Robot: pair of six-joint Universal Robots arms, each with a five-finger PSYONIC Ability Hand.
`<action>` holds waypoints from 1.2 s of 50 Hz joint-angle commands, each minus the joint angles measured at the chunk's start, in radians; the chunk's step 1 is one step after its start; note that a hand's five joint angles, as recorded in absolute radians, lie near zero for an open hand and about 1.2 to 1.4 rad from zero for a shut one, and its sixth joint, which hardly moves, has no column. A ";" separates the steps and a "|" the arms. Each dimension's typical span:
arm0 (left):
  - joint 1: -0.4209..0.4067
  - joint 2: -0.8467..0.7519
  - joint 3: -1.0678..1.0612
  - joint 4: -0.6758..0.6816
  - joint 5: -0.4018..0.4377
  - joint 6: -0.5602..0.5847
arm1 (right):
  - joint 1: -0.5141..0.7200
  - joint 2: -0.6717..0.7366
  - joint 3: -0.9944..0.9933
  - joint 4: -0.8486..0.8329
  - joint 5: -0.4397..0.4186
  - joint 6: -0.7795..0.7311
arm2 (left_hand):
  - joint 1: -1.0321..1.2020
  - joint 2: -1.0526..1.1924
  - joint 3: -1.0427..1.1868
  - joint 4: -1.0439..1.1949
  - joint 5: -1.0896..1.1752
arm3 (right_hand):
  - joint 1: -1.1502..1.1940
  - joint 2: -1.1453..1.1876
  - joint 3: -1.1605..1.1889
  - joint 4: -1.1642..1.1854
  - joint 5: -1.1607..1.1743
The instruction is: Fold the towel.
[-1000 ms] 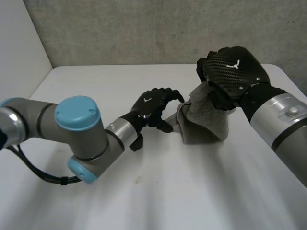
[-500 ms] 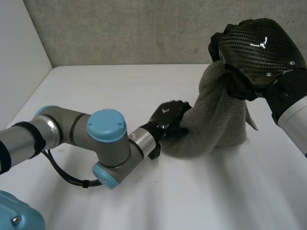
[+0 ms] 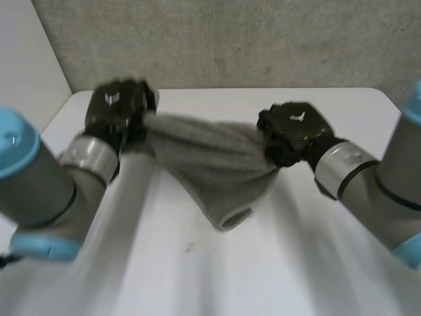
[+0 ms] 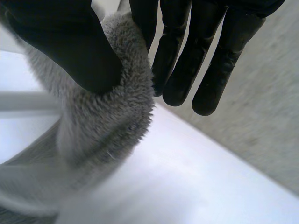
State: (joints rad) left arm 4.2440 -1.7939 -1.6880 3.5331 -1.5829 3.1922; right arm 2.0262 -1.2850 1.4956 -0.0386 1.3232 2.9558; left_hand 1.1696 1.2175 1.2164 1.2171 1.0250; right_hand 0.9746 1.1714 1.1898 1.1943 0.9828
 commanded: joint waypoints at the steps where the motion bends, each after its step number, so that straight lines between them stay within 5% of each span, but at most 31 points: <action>1: -0.004 0.036 -0.206 -0.110 -0.008 0.093 | 0.063 0.107 -0.014 0.020 -0.018 0.005 | 0.227 0.179 0.180 0.179 0.197 | 0.422 0.225 0.206 0.202 0.239; 7: -0.022 0.041 -0.251 -0.304 -0.006 0.098 | 0.063 0.144 -0.026 0.019 -0.018 -0.014 | 0.227 0.179 0.180 0.179 0.197 | 0.422 0.225 0.206 0.202 0.239; 9: -0.035 0.050 -0.249 -0.345 0.000 0.097 | 0.065 0.150 -0.024 0.020 -0.018 -0.020 | 0.063 0.015 0.016 0.015 0.033 | 0.422 0.225 0.206 0.202 0.239; 10: -0.051 0.065 -0.243 -0.374 0.001 0.097 | 0.065 0.150 -0.024 0.020 -0.018 -0.020 | -0.254 -0.302 -0.301 -0.302 -0.284 | 0.422 0.225 0.206 0.202 0.239; 11: -0.052 0.065 -0.243 -0.375 0.001 0.097 | 0.065 0.151 -0.023 0.022 -0.016 -0.026 | -0.257 -0.305 -0.304 -0.305 -0.287 | 0.422 0.225 0.206 0.202 0.239; 12: -0.071 0.080 -0.236 -0.394 0.000 0.097 | 0.066 0.153 -0.018 0.022 -0.016 -0.032 | -0.542 -0.590 -0.589 -0.590 -0.572 | 0.422 0.225 0.206 0.202 0.239; 20: -0.093 0.143 -0.109 -0.393 0.003 0.100 | 0.069 0.145 0.017 0.022 -0.015 -0.058 | -0.765 -0.813 -0.812 -0.812 -0.795 | 0.422 0.225 0.206 0.202 0.239; 25: -0.056 0.111 -0.007 -0.372 0.009 0.103 | 0.062 0.133 0.043 0.022 -0.018 -0.078 | -0.771 -0.819 -0.818 -0.819 -0.801 | 0.422 0.225 0.206 0.202 0.239; 35: -0.023 -0.214 0.221 -0.413 0.158 0.107 | 0.057 0.098 0.083 0.020 -0.016 -0.126 | -0.754 -0.801 -0.800 -0.801 -0.783 | 0.422 0.225 0.206 0.202 0.239; 52: -0.015 -0.447 0.370 -0.465 0.333 0.109 | 0.055 0.078 0.117 0.008 -0.016 -0.147 | -0.718 -0.766 -0.765 -0.766 -0.748 | 0.422 0.225 0.206 0.202 0.239; 55: -0.016 -0.464 0.372 -0.465 0.371 0.107 | 0.055 0.076 0.121 0.002 -0.015 -0.159 | -0.680 -0.728 -0.727 -0.728 -0.710 | 0.422 0.225 0.206 0.202 0.239; 60: -0.021 -0.495 0.384 -0.464 0.389 0.106 | 0.057 0.070 0.117 -0.004 -0.013 -0.162 | -0.278 -0.326 -0.325 -0.325 -0.308 | 0.422 0.225 0.206 0.202 0.239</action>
State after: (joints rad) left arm 4.2273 -2.2600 -1.3135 3.0676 -1.2211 3.3009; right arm 2.0820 -1.2089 1.6143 -0.0354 1.3065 2.8026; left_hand 0.5340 0.5259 0.5168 0.5181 0.3437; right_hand 0.9746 1.1714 1.1898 1.1943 0.9877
